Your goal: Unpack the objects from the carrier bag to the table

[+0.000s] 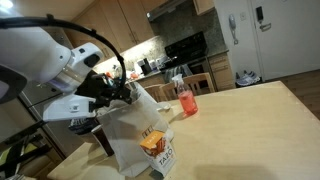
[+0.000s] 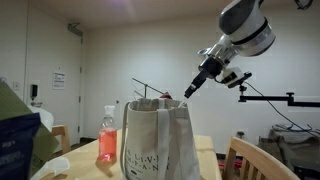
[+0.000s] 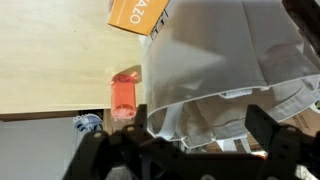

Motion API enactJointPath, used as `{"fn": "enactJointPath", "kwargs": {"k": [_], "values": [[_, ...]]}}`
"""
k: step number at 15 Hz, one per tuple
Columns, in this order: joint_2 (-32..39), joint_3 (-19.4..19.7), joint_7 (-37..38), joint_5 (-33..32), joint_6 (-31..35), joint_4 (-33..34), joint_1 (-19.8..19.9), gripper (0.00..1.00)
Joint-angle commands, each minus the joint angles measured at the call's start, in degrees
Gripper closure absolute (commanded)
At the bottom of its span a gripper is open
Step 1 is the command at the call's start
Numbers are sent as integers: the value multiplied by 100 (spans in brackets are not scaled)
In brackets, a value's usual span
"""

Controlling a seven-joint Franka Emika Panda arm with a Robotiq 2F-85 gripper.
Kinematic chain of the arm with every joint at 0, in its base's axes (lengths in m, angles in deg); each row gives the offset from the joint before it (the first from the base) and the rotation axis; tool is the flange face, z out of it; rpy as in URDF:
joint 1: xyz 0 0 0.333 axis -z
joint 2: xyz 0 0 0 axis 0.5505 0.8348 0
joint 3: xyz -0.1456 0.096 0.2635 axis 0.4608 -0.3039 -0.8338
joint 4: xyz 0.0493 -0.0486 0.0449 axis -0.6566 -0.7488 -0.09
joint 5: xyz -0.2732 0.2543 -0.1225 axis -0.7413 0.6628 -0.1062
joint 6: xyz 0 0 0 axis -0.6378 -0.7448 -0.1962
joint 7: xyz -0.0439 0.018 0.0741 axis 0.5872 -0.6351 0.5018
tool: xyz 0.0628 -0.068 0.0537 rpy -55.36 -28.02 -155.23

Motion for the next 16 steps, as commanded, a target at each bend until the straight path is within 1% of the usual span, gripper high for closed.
{"fn": "enactJointPath", "kwargs": {"k": [1, 4, 8, 12, 16], "values": [[88, 338, 127, 358, -190, 240, -327, 0], [18, 391, 113, 416, -236, 296, -439, 0], [63, 292, 255, 354, -351, 463, -516, 0], [252, 552, 487, 495, -833, 823, -850, 0], [628, 1074, 678, 744, -1220, 1111, -1266, 0]]}}
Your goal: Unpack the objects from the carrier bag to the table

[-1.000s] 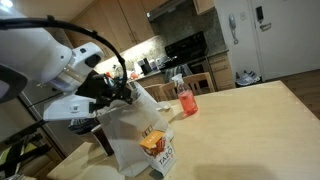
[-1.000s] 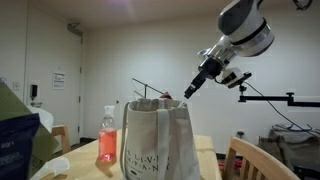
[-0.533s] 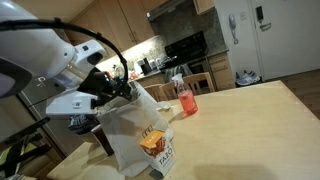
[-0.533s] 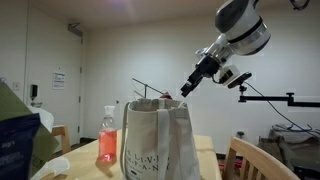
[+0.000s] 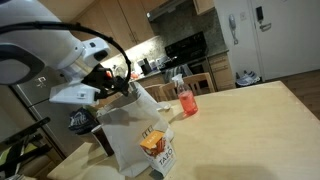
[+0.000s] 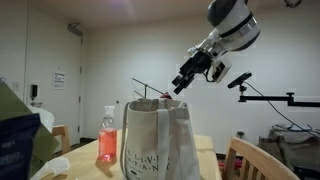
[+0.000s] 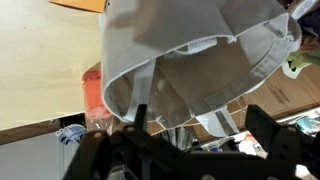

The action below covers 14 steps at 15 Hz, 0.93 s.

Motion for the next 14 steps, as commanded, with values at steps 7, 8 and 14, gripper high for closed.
{"fn": "enactJointPath", "kwargs": {"k": [7, 8, 14], "values": [[603, 1028, 21, 499, -571, 337, -673, 0], [640, 1071, 21, 506, -585, 355, -705, 0], [887, 1124, 89, 496, -630, 407, -761, 0]]}}
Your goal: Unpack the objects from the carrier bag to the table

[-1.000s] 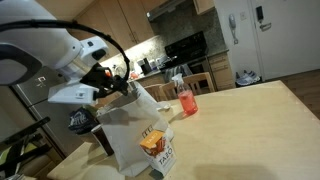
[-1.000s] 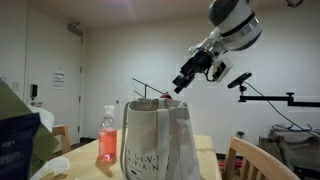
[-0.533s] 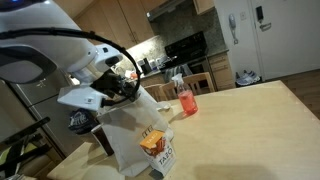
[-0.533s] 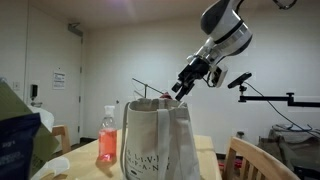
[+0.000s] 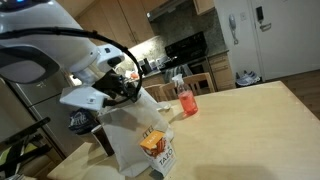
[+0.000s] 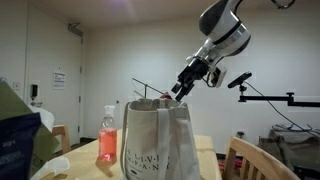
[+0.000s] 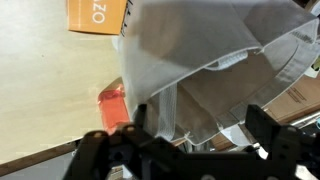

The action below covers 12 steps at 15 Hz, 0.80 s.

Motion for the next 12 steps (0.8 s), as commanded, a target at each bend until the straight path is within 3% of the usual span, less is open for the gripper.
{"fn": "enactJointPath", "kwargs": {"k": [1, 8, 12], "values": [[410, 90, 136, -18, -25, 75, -77, 0], [1252, 83, 216, 140, -149, 343, -213, 0], [1767, -57, 261, 306, -139, 566, -99, 0]]}}
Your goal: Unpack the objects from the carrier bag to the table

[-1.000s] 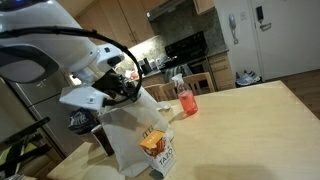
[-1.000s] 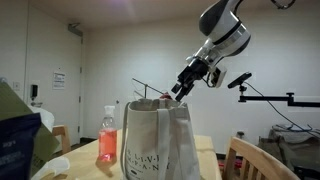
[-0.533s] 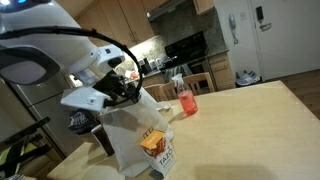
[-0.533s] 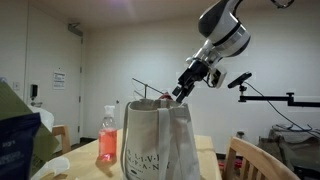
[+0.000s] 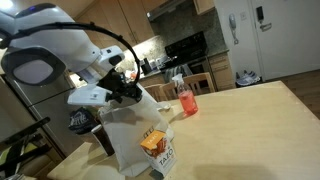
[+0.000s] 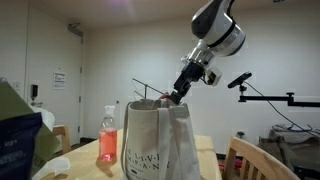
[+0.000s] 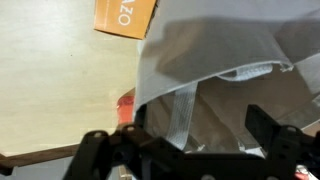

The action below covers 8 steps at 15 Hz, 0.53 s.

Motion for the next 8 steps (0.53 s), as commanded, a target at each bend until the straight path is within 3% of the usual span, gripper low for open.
{"fn": "enactJointPath", "kwargs": {"k": [1, 8], "values": [[688, -101, 124, 330, -202, 380, 118, 0], [1556, -725, 25, 995, -607, 890, 844, 0]]}}
